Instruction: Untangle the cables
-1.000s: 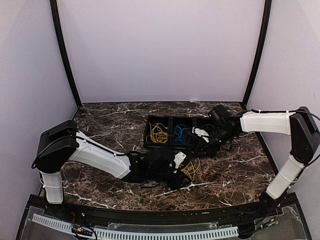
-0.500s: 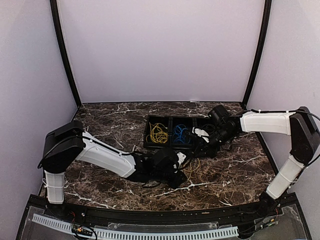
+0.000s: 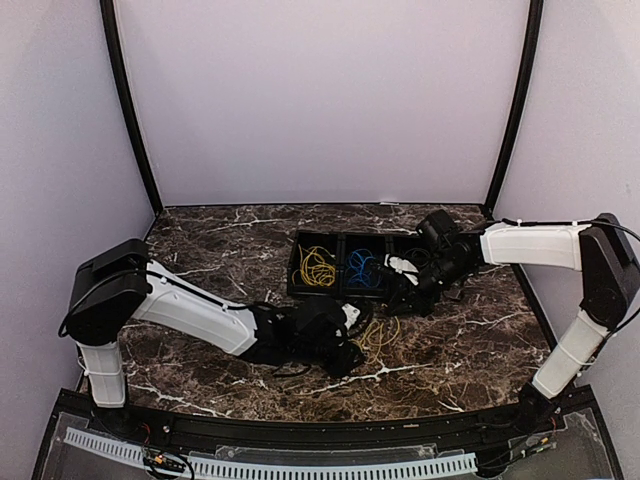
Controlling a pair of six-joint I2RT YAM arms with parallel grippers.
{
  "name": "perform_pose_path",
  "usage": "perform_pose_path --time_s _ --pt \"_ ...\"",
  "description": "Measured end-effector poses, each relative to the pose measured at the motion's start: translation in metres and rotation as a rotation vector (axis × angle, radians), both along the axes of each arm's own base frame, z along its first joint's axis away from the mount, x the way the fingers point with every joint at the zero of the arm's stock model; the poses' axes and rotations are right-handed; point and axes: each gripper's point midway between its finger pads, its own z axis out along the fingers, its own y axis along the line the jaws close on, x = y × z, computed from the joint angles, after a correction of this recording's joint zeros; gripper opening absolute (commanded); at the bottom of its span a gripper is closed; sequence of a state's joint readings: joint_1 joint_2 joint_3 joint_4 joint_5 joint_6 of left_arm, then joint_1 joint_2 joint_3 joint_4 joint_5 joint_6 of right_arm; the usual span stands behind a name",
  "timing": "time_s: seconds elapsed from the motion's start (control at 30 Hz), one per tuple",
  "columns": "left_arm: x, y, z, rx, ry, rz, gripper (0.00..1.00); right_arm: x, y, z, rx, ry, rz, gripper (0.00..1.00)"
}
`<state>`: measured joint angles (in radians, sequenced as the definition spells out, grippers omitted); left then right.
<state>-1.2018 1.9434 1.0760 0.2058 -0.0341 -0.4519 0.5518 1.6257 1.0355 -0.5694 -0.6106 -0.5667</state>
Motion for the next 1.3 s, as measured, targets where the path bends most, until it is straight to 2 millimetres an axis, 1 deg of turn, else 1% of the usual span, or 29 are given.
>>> perform_pose_path --time_s 0.07,0.17,0.23,0.27,0.37,0.47,0.53,0.63,0.67,0.73,0.87,0.93,0.97,1.0,1.03,1.07,1.1,1.2,1.27,1.3 --pt "-0.004 0.003 -0.002 -0.002 0.009 -0.012 0.29 0.001 -0.001 0.000 0.001 0.001 -0.003 0.00" --pt "-0.016 0.023 -0.009 0.011 0.031 -0.030 0.30 0.001 -0.002 0.003 0.006 0.001 -0.008 0.00" --pt "-0.021 0.034 -0.013 0.021 0.042 -0.032 0.34 0.001 -0.002 0.007 0.015 -0.008 -0.008 0.00" --pt "-0.023 0.035 -0.014 0.020 0.048 -0.032 0.37 0.001 -0.002 0.011 0.022 -0.016 -0.007 0.00" --pt "-0.025 0.027 -0.007 -0.038 0.078 -0.027 0.42 0.001 -0.001 0.020 0.041 -0.035 -0.005 0.00" --pt "-0.023 0.013 0.008 -0.144 0.122 0.014 0.45 0.001 -0.001 0.020 0.041 -0.036 -0.005 0.00" --pt "-0.020 0.004 0.014 -0.212 0.165 0.058 0.46 0.001 -0.001 0.020 0.041 -0.036 -0.005 0.00" --pt "-0.016 -0.004 0.010 -0.272 0.248 0.134 0.46 0.001 -0.001 0.020 0.042 -0.036 -0.005 0.00" --pt "-0.016 -0.004 0.004 -0.264 0.257 0.140 0.46 0.001 -0.001 0.020 0.042 -0.037 -0.005 0.00" --pt "-0.013 -0.004 -0.006 -0.263 0.301 0.192 0.44 0.001 -0.001 0.020 0.042 -0.036 -0.005 0.00" --pt "-0.002 -0.008 -0.006 -0.306 0.350 0.257 0.36 0.001 -0.001 0.020 0.042 -0.037 -0.005 0.00" --pt "0.004 -0.009 -0.009 -0.325 0.367 0.281 0.28 0.001 -0.001 0.020 0.042 -0.037 -0.004 0.00" --pt "0.008 -0.010 -0.009 -0.340 0.375 0.290 0.19 0.001 -0.001 0.020 0.042 -0.037 -0.004 0.00" --pt "0.010 -0.010 -0.010 -0.353 0.382 0.297 0.16 0.001 -0.001 0.020 0.042 -0.037 -0.005 0.00" --pt "0.013 -0.011 -0.011 -0.362 0.390 0.304 0.09 0.001 -0.002 0.020 0.042 -0.037 -0.006 0.00" --pt "0.014 -0.011 -0.013 -0.367 0.395 0.308 0.07 0.002 -0.002 0.020 0.042 -0.036 -0.009 0.00" --pt "0.016 -0.011 -0.013 -0.375 0.403 0.316 0.02 0.002 -0.003 0.020 0.044 -0.035 -0.011 0.00" --pt "0.019 -0.007 -0.013 -0.398 0.407 0.326 0.00 0.010 -0.012 0.024 0.052 -0.031 -0.045 0.00" --pt "0.016 0.000 -0.019 -0.392 0.409 0.337 0.00 0.024 -0.026 0.034 0.063 -0.041 -0.095 0.00" --pt "0.015 0.005 -0.020 -0.396 0.410 0.342 0.00 0.034 -0.035 0.044 0.073 -0.058 -0.127 0.00"
